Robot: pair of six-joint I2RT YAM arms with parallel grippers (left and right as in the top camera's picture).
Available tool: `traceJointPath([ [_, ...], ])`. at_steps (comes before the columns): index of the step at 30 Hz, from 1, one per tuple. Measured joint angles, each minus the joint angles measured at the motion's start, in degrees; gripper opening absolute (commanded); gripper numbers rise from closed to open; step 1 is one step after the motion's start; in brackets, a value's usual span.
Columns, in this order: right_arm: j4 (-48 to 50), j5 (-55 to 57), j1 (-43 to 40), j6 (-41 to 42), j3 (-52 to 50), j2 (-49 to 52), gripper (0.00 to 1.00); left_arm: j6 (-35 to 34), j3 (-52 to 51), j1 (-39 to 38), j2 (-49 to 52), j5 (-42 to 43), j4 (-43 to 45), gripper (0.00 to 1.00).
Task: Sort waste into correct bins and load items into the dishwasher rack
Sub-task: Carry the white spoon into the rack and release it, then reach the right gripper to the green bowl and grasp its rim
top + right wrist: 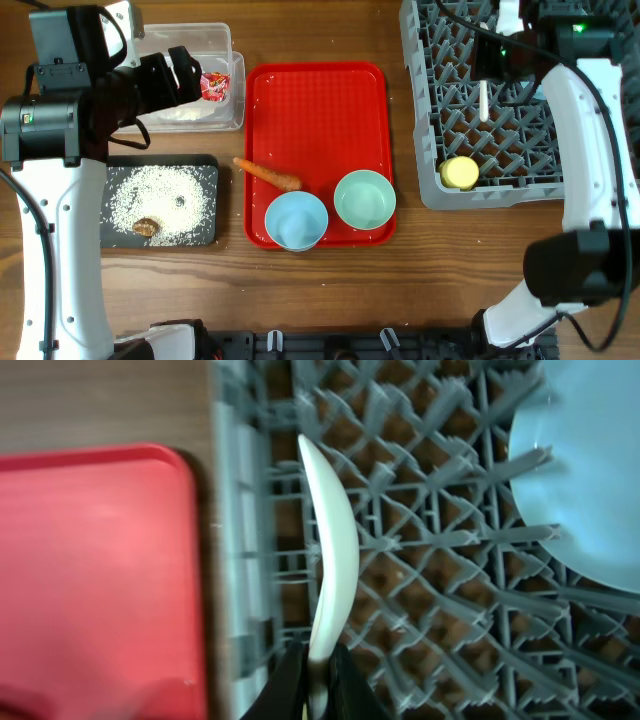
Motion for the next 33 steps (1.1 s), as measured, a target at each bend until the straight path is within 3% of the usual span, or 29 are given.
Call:
traceJointPath([
  [4, 3.06, -0.04, -1.88, -2.51, -1.44, 3.65, 0.06, 0.00, 0.00, 0.00, 0.00, 0.02, 0.00, 1.00],
  [10, 8.70, -2.51, -2.05, -6.23, -1.68, 9.77, 0.18, 0.00, 0.00, 0.02, 0.00, 0.00, 0.00, 1.00],
  [15, 9.86, -3.76, -2.01, -7.04, -1.81, 14.12, 0.44, 0.00, 0.00, 0.02, 0.00, 0.00, 0.00, 1.00],
  [28, 8.98, -9.03, -2.01, -6.84, -1.90, 14.32, 0.49, 0.00, 0.00, 0.00, 0.00, 0.02, 0.00, 1.00],
  [33, 8.96, -13.60, -1.20, -6.12, -1.90, 7.58, 0.54, 0.00, 0.00, 0.00, 0.00, 0.02, 0.00, 1.00],
])
